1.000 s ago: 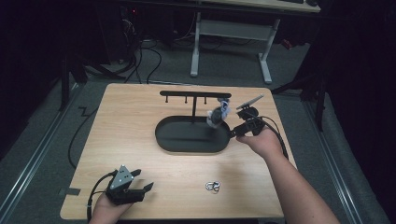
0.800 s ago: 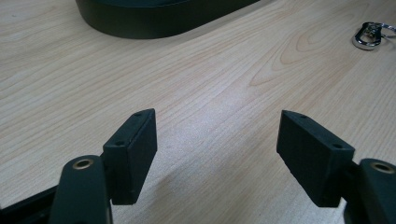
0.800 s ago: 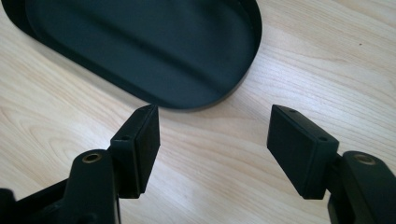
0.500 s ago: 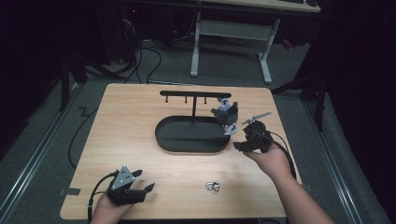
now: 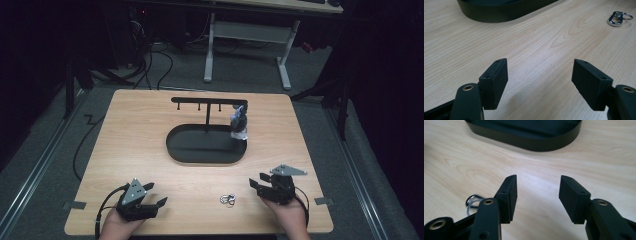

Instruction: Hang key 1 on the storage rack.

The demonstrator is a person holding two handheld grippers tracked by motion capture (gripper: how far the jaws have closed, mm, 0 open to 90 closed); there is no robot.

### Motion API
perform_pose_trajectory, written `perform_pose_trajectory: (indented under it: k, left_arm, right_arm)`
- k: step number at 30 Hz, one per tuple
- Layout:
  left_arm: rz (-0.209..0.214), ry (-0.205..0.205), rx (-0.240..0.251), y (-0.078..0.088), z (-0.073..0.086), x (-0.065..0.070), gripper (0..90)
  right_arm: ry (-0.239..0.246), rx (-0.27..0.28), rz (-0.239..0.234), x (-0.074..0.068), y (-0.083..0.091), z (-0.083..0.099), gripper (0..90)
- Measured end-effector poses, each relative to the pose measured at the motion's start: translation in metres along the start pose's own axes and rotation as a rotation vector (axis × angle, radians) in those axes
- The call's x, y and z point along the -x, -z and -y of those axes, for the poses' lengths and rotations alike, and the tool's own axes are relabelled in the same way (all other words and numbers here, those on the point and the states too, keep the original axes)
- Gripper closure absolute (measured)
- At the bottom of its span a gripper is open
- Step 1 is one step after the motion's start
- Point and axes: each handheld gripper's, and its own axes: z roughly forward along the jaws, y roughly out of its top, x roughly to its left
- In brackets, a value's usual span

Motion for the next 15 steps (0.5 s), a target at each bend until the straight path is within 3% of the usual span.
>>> perform_pose_trajectory:
  k: [4, 6, 7, 9, 11, 12, 13, 15]
  left_arm:
    - [0.0, 0.0, 0.0, -0.001, 0.0, 0.001, 29.9]
    - [0.004, 0.001, 0.0, -0.002, 0.0, 0.001, 29.9]
    - [0.006, -0.004, -0.004, -0.003, -0.001, 0.001, 29.9]
    - [0.003, -0.003, -0.006, -0.004, 0.0, 0.001, 29.9]
    - [0.002, -0.001, -0.008, -0.004, 0.0, 0.0, 29.9]
    - [0.0, 0.0, -0.007, -0.004, 0.0, 0.0, 29.9]
    - [-0.001, 0.001, -0.007, -0.003, 0.0, 0.0, 29.9]
    - [-0.001, 0.0, -0.009, -0.003, 0.0, 0.0, 29.9]
  right_arm:
    - [0.004, 0.046, -0.028, -0.014, -0.003, 0.027, 54.6]
    - [-0.011, 0.036, -0.049, -0.016, -0.004, 0.029, 54.8]
    - [0.002, 0.033, -0.08, -0.023, -0.004, 0.029, 57.0]
    - [0.046, 0.034, -0.076, -0.029, -0.005, 0.029, 62.0]
    - [0.051, 0.045, -0.116, -0.034, -0.006, 0.028, 73.4]
    - [0.061, 0.051, -0.123, -0.038, -0.006, 0.028, 85.0]
    - [0.091, 0.053, -0.121, -0.043, -0.007, 0.027, 90.0]
    - [0.133, 0.013, -0.108, -0.055, -0.012, 0.027, 90.0]
